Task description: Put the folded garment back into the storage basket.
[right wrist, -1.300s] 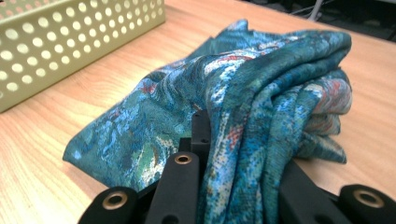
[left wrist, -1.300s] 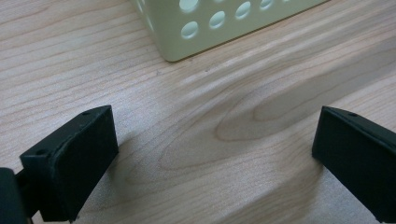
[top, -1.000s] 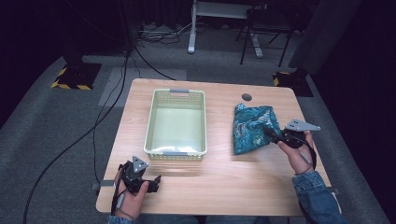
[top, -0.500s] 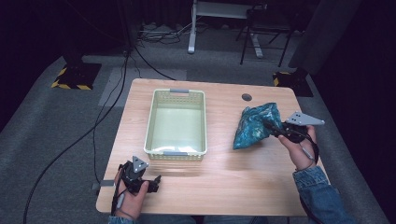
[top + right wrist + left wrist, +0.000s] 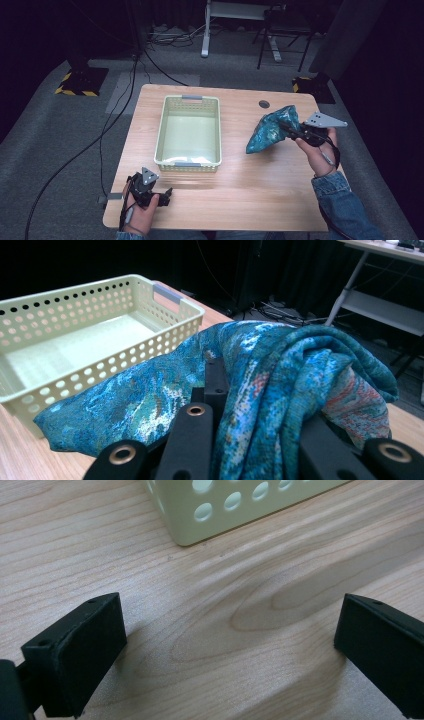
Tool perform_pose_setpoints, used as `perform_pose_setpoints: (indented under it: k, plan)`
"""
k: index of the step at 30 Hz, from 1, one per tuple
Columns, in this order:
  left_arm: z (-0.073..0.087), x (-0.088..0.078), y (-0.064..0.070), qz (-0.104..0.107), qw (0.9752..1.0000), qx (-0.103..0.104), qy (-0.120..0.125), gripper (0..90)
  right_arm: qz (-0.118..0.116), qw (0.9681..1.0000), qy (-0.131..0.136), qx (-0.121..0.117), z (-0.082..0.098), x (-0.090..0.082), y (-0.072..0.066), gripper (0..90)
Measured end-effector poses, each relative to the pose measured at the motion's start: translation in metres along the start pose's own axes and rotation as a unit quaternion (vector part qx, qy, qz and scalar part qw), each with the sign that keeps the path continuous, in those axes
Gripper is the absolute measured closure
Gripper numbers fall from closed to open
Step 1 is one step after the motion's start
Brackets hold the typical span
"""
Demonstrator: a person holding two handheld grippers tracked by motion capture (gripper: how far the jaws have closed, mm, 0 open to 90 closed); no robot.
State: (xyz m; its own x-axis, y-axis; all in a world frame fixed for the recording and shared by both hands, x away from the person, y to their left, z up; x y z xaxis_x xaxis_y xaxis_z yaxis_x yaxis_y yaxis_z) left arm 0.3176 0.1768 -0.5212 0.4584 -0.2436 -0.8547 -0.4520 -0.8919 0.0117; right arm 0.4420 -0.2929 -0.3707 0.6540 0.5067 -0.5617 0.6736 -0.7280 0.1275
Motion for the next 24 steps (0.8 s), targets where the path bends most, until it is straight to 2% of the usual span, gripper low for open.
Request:
perform_pose_setpoints:
  k: [16,24]
  plan:
    - [0.000,0.000,0.000,0.000,1.0000,0.000,0.000,0.0,-0.005,0.9996,0.021,-0.018,-0.026,0.000,-0.011,81.9]
    - [0.000,0.000,0.000,0.000,1.0000,0.000,0.000,0.0,-0.003,0.9993,0.032,-0.021,-0.035,0.001,-0.012,81.7]
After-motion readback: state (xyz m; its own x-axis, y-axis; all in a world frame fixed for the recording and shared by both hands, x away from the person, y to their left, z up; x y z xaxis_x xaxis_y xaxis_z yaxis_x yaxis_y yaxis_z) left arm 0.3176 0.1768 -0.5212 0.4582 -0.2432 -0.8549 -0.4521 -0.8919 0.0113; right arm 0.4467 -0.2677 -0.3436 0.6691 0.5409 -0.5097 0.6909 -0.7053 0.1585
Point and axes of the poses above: each handheld gripper's, and its own axes: x roughly forward along the jaws, z roughly out of its underside, y roughly to its right, the point moved 2 cm from there along x, roughly forward along the jaws, and after that the axes turned 12 degrees about -y, right-handed, at the moved point
